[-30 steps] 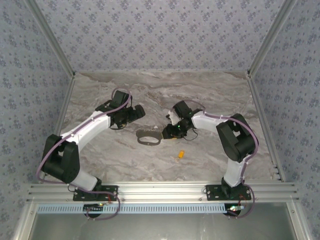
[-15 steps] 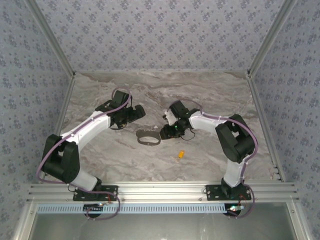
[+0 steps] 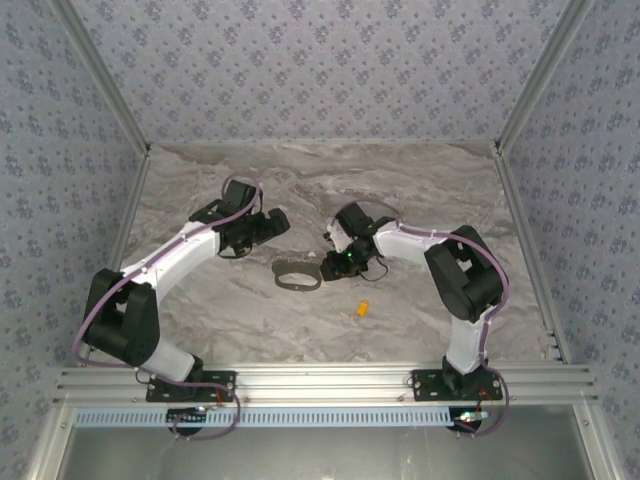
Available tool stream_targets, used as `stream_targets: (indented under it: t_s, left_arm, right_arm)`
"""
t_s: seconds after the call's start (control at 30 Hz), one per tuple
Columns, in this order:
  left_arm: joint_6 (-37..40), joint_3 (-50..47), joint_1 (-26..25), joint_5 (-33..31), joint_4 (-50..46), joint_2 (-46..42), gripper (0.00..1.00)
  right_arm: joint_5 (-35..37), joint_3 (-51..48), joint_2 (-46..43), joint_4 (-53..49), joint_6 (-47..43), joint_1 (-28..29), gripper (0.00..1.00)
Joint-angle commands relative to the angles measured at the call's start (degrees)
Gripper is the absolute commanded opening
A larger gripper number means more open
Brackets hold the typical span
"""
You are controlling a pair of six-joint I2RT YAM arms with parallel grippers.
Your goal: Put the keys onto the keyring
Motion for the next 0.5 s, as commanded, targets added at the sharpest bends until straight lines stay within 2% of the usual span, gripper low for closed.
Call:
stream_targets:
  t_s: [0.0, 0.47]
  left_arm:
    - [-0.6, 0.0, 0.5, 1.2, 1.1, -0.8, 0.98]
    - [-0.8, -1.4, 1.1, 1.7, 1.4, -2.1, 0.98]
  right_arm:
    - [0.8, 1.4, 0.9, -1.7, -0.8, 0.4, 0.33]
    - [0.5, 2.6, 2.3, -1.5, -0.4, 0.4, 0.28]
